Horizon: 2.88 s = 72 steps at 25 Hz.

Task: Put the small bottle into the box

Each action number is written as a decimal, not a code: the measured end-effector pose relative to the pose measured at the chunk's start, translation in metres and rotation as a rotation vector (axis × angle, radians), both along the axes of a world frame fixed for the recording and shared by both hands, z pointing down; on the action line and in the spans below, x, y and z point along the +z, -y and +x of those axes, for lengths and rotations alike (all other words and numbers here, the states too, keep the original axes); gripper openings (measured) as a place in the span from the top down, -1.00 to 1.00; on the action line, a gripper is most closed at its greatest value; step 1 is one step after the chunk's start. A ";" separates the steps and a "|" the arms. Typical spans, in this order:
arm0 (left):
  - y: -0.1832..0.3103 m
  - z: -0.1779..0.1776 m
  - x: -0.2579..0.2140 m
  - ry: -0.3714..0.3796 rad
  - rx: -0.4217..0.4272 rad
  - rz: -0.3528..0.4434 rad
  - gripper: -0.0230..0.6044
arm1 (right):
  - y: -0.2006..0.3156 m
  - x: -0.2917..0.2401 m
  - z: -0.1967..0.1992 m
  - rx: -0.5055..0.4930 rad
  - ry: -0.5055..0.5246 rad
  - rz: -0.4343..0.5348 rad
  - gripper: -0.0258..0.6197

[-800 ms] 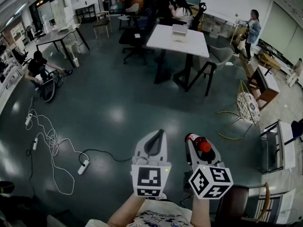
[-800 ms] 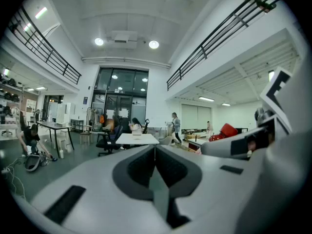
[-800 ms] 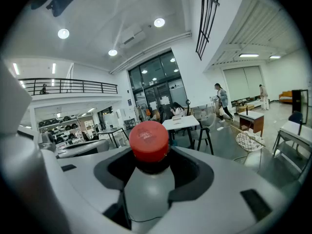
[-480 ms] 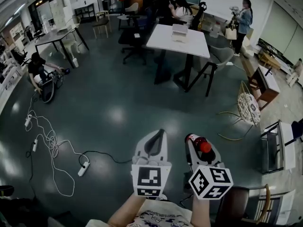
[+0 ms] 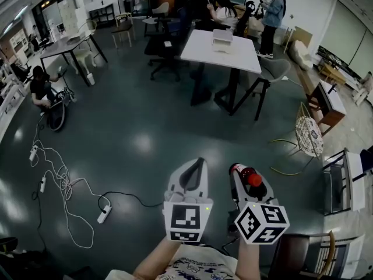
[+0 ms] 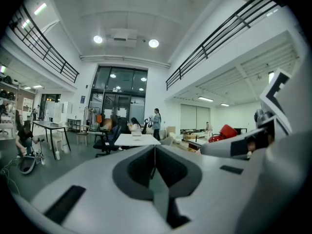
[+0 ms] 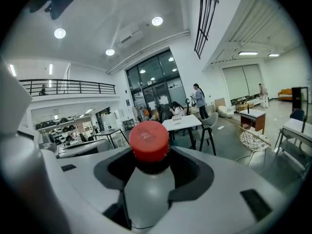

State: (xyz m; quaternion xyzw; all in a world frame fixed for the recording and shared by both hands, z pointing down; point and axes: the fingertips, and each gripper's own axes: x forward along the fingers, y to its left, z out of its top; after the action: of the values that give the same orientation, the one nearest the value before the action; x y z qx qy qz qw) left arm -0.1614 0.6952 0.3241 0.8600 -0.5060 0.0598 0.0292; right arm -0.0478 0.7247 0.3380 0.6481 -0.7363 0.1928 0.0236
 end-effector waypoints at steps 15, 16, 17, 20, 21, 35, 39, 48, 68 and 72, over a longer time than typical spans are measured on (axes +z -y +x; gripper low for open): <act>0.080 -0.001 0.017 -0.011 0.004 -0.039 0.86 | 0.077 0.013 -0.003 -0.006 0.005 -0.033 0.23; 0.089 0.001 0.017 -0.010 -0.001 -0.040 0.86 | 0.087 0.012 0.000 -0.009 0.007 -0.033 0.23; 0.100 0.004 0.018 -0.008 -0.006 -0.042 0.86 | 0.098 0.012 0.004 -0.015 0.008 -0.033 0.23; 0.135 0.014 0.019 -0.001 -0.030 -0.041 0.86 | 0.138 0.013 0.013 -0.051 0.009 -0.031 0.23; 0.149 0.020 0.018 0.001 -0.038 -0.036 0.86 | 0.153 0.012 0.016 -0.068 0.009 -0.028 0.23; 0.331 0.107 0.004 -0.002 -0.114 -0.017 0.86 | 0.349 -0.012 0.096 -0.178 0.014 0.012 0.23; 0.357 0.127 0.008 0.006 -0.102 -0.033 0.86 | 0.378 -0.012 0.115 -0.175 0.029 0.011 0.23; 0.392 0.140 0.004 -0.010 -0.100 -0.048 0.86 | 0.418 -0.012 0.118 -0.206 0.043 0.000 0.23; 0.513 0.123 0.017 -0.011 -0.081 -0.060 0.86 | 0.532 0.005 0.109 -0.152 0.037 -0.024 0.23; 0.562 0.117 0.013 -0.016 -0.065 -0.065 0.86 | 0.575 0.001 0.108 -0.122 0.030 -0.027 0.23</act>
State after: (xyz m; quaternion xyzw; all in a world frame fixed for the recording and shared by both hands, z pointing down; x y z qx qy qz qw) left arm -0.0439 0.1331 0.3370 0.8420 -0.5314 0.0683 0.0631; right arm 0.0599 0.1499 0.3393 0.5988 -0.7720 0.2107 0.0334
